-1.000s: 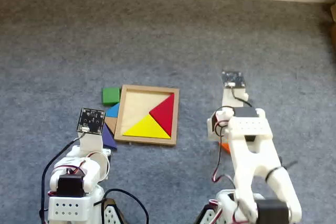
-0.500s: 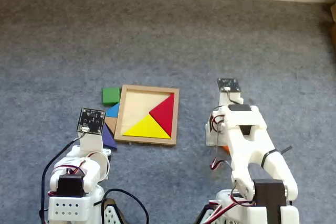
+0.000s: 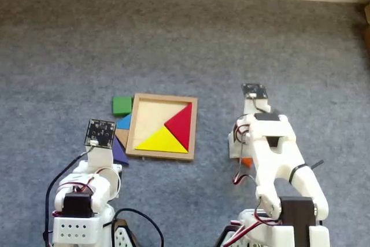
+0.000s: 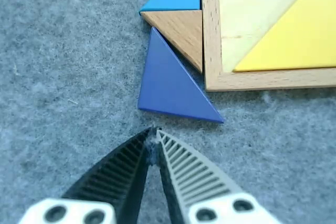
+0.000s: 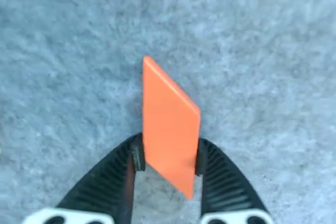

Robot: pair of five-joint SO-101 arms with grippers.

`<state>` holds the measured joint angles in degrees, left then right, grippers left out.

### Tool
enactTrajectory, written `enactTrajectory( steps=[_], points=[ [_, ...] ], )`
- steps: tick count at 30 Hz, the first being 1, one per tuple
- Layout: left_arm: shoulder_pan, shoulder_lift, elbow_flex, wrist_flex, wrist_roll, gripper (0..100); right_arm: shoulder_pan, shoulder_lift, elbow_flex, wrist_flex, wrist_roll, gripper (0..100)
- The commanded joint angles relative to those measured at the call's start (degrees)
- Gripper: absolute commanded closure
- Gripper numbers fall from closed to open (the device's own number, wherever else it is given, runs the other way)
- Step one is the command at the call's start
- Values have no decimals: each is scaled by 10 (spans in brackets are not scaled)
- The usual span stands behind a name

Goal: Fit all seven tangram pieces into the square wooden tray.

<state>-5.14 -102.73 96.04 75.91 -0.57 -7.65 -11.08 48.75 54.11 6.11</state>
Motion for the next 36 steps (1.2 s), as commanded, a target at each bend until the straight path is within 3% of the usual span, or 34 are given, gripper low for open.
enactTrajectory(
  steps=[1,8,13,20,26,36],
  points=[
    [-5,-14,11,3,-4,994,0,0,-38,-8,64,995],
    [-5,-14,11,3,-4,994,0,-10,-40,-8,76,994],
    [-5,-14,11,3,-4,994,-3,-114,-36,-7,76,994],
    [-5,-14,11,3,-4,994,-64,-259,-36,-7,76,994],
    [-5,-14,11,3,-4,994,-109,-249,-52,-22,80,994],
    [-5,-14,11,3,-4,994,-198,-164,-87,-170,236,994]
  ],
)
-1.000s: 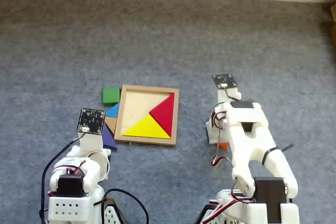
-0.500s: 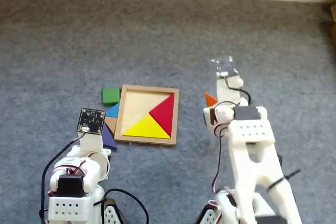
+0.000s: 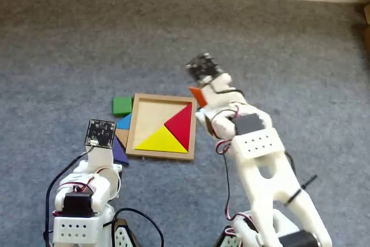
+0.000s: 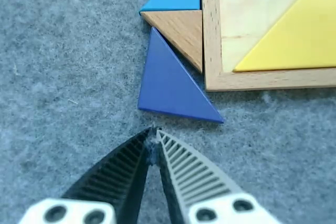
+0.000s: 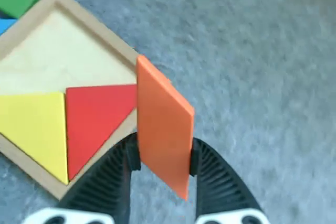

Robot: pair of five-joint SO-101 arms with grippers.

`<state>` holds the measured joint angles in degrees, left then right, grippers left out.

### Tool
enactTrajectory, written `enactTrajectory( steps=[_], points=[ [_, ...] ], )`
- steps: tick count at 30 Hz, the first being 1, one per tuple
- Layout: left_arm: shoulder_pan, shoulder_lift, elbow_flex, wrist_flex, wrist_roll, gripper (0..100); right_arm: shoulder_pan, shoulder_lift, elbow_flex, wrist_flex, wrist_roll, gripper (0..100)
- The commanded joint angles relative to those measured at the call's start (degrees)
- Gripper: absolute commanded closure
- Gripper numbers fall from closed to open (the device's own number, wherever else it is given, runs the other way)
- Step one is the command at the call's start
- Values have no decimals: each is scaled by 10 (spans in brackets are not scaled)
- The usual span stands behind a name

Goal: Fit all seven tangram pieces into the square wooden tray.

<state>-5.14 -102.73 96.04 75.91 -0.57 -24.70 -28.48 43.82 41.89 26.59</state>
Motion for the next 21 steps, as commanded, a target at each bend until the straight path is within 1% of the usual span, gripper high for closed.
enactTrajectory(
  steps=[1,7,11,16,21],
  points=[
    [-5,-14,11,3,-4,994,-36,20,-38,-67,41,994],
    [-5,-14,11,3,-4,994,-83,93,-37,-165,127,994],
    [-5,-14,11,3,-4,994,-109,137,-36,-222,168,994],
    [-5,-14,11,3,-4,994,-126,149,-31,-305,173,994],
    [-5,-14,11,3,-4,994,-137,153,2,-363,174,994]
  ],
)
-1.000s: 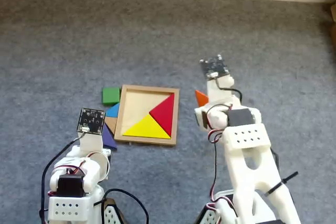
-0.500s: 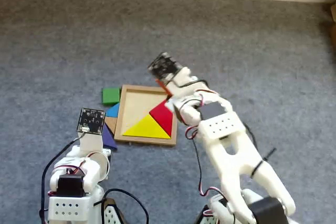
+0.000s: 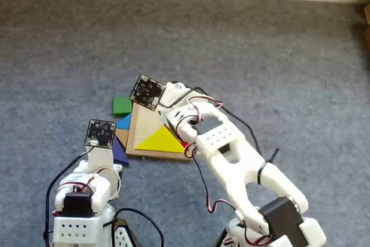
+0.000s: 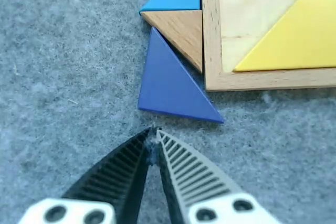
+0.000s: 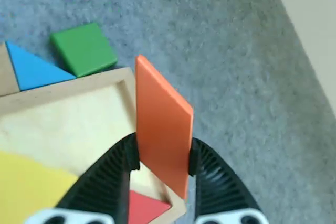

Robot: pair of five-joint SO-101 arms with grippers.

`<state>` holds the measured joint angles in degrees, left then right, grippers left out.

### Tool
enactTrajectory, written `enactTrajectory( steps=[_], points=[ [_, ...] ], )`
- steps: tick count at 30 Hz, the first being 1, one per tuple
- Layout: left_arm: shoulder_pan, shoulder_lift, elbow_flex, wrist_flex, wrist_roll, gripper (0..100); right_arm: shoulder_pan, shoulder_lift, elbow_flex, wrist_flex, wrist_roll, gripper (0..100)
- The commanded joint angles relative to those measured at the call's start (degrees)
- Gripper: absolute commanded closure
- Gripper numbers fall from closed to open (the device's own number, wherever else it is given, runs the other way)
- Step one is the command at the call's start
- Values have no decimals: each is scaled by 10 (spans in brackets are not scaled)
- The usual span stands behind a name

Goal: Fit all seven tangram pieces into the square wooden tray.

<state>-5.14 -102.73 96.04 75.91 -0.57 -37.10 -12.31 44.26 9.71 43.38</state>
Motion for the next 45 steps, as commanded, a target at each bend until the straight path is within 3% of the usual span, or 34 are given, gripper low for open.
enactTrajectory(
  steps=[1,13,23,30,45],
  points=[
    [-5,-14,11,3,-4,994,-14,-8,4,-46,7,994],
    [-5,-14,11,3,-4,994,-22,-6,33,-50,7,992],
    [-5,-14,11,3,-4,994,-21,83,28,-50,6,991],
    [-5,-14,11,3,-4,994,-21,85,31,-50,4,899],
    [-5,-14,11,3,-4,994,-22,84,31,-50,3,895]
  ],
)
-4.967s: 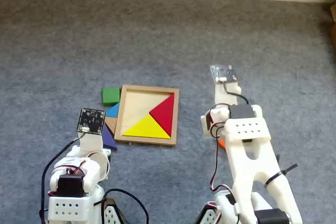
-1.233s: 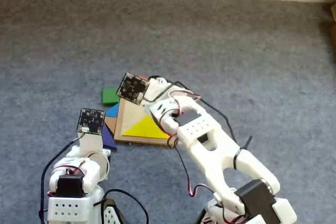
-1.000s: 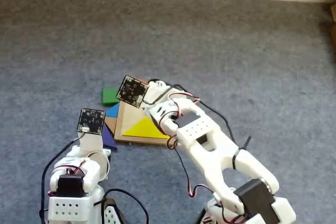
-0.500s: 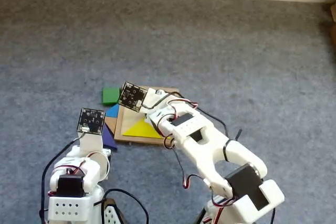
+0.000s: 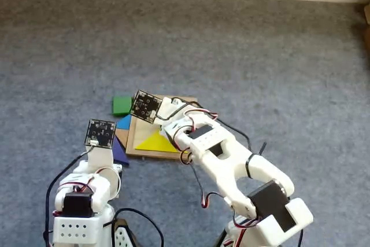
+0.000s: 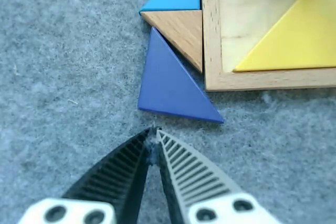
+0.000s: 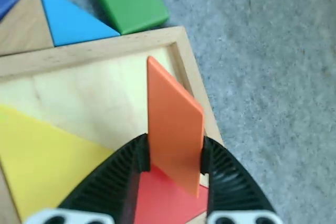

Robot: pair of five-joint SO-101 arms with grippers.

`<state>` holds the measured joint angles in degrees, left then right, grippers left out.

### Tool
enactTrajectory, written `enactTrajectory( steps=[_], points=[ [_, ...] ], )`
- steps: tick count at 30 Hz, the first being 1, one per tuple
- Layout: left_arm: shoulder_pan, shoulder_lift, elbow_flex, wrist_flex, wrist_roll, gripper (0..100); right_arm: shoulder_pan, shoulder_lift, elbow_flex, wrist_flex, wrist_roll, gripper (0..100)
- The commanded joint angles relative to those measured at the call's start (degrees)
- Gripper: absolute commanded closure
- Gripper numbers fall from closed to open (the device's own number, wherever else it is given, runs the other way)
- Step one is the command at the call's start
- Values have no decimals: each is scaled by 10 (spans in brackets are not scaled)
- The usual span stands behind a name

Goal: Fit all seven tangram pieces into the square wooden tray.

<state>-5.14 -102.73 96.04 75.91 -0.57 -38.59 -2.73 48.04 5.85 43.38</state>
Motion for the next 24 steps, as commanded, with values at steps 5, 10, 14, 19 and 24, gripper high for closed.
enactTrajectory(
  steps=[5,10,14,19,24],
  points=[
    [-5,-14,11,3,-4,994,-7,-12,-7,-11,3,826],
    [-5,-14,11,3,-4,994,-7,-12,-7,-10,3,817],
    [-5,-14,11,3,-4,994,-3,-14,-6,-10,3,817],
    [-5,-14,11,3,-4,994,9,-61,-6,-10,2,820],
    [-5,-14,11,3,-4,994,34,-122,-10,43,-109,970]
  ],
)
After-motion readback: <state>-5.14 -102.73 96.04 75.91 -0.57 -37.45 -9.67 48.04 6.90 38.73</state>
